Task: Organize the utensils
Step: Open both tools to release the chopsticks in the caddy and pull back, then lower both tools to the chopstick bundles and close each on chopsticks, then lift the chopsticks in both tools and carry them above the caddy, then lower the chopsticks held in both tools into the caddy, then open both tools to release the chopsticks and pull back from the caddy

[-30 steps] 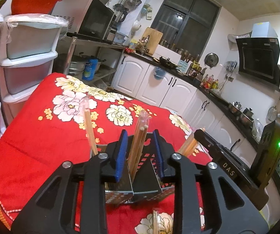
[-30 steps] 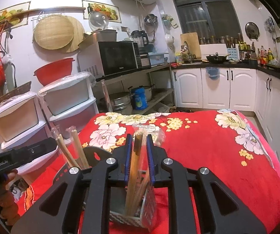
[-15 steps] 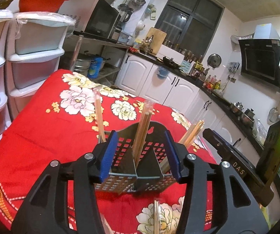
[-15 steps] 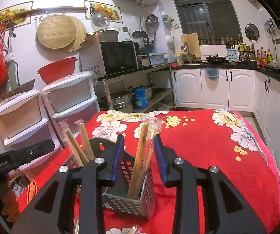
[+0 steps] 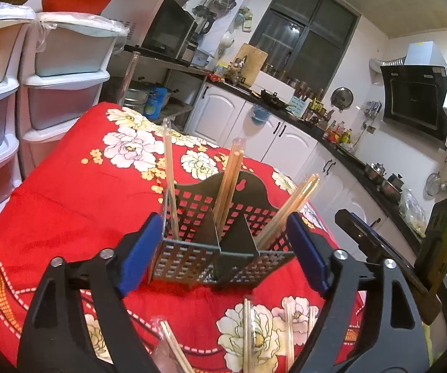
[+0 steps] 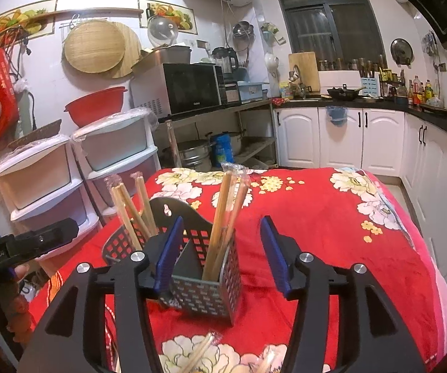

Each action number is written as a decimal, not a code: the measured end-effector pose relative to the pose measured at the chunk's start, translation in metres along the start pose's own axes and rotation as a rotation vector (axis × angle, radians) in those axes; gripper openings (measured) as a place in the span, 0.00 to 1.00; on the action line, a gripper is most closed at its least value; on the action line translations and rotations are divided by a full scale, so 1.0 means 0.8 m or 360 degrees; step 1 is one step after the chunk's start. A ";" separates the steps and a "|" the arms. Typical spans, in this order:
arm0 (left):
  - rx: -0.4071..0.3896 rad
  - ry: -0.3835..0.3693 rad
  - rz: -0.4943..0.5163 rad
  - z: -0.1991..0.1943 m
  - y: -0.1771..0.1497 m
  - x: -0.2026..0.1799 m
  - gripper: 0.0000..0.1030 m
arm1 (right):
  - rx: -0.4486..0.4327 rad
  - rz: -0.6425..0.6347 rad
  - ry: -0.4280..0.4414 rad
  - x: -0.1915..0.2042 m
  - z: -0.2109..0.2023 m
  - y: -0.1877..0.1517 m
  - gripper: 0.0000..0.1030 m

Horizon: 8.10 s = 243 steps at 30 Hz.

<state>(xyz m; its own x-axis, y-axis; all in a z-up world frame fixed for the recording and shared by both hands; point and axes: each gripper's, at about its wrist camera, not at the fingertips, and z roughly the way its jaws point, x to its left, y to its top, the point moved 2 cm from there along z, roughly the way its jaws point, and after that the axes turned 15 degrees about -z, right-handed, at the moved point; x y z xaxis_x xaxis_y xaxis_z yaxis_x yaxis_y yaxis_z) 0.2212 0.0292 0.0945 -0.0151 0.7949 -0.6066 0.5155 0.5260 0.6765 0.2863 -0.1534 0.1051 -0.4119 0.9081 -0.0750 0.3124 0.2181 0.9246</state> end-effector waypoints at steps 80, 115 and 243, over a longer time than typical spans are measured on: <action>0.0640 0.0235 -0.0203 0.073 -0.127 0.098 0.44 | 0.0840 0.0036 0.0113 0.002 0.056 -0.187 0.55; 0.0356 0.0151 -0.0069 0.034 -0.066 0.052 0.01 | 0.0443 0.0131 0.0250 0.009 0.025 -0.096 0.07; -0.0133 0.0015 0.0033 0.044 0.071 0.006 0.15 | -0.0120 -0.0091 0.0025 0.031 0.069 0.047 0.20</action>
<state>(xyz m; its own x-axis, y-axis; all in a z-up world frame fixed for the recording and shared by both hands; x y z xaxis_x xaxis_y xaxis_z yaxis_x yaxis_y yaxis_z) 0.2805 0.0522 0.1156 -0.0133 0.8083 -0.5886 0.4423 0.5327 0.7215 0.3355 -0.1030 0.1177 -0.4410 0.8890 -0.1233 0.2226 0.2415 0.9445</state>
